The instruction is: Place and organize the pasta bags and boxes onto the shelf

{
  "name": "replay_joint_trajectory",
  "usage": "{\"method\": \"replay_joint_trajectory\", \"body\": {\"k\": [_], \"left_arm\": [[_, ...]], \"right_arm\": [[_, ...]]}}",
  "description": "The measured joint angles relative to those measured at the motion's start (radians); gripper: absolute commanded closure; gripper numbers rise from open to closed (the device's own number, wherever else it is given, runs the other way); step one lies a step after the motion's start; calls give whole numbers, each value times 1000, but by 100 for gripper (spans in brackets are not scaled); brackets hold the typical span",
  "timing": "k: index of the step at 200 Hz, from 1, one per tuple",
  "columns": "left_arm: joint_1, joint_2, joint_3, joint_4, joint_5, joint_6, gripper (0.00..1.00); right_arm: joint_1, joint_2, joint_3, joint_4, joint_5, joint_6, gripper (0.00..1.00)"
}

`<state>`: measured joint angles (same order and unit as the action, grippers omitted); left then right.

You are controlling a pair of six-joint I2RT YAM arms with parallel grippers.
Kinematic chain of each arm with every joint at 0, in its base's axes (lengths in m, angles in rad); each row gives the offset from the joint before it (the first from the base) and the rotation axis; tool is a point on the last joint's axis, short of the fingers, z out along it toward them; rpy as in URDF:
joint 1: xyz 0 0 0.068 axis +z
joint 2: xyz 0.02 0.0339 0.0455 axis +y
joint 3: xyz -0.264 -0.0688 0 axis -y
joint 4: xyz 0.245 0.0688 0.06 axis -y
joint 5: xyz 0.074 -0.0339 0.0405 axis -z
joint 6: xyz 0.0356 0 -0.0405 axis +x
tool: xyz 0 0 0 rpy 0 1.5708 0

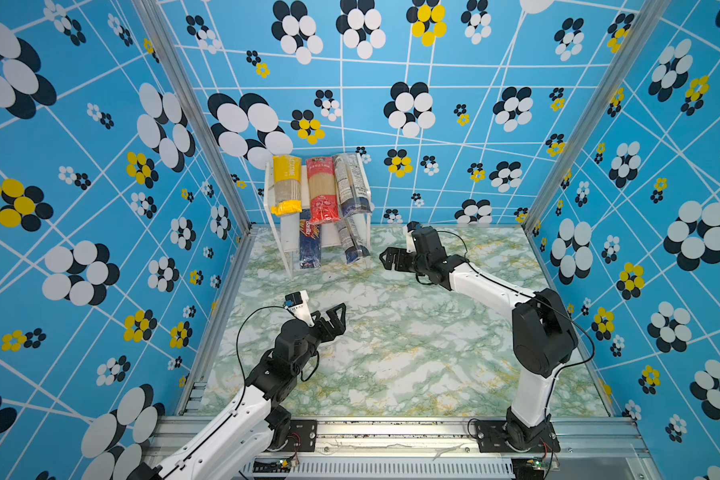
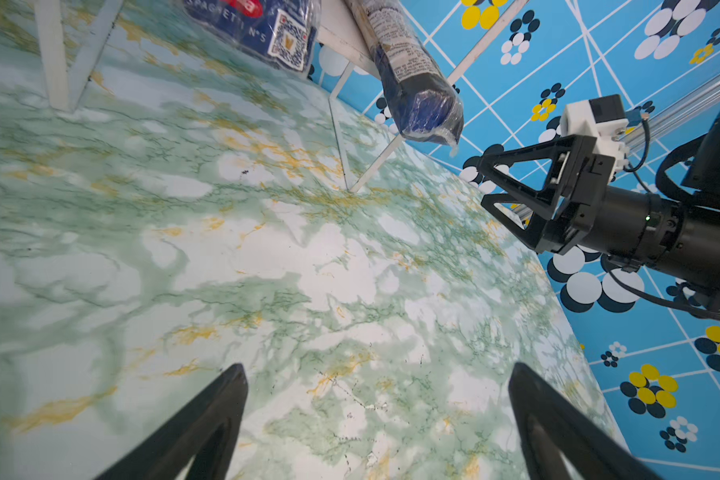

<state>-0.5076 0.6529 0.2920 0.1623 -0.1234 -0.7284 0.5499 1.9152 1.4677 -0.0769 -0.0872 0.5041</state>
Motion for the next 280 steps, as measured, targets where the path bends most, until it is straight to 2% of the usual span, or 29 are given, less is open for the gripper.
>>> {"method": "replay_joint_trajectory", "body": {"k": [45, 124, 219, 280], "left_arm": [[0, -110, -43, -69, -42, 0, 1], [0, -65, -43, -84, -50, 0, 1], [0, -58, -43, -81, -50, 0, 1], [0, -26, -42, -81, -50, 18, 1]], "right_arm": [[31, 61, 87, -10, 61, 24, 1], [86, 144, 212, -19, 104, 60, 1], [91, 167, 217, 11, 74, 92, 1], [91, 164, 199, 10, 82, 63, 1]]}}
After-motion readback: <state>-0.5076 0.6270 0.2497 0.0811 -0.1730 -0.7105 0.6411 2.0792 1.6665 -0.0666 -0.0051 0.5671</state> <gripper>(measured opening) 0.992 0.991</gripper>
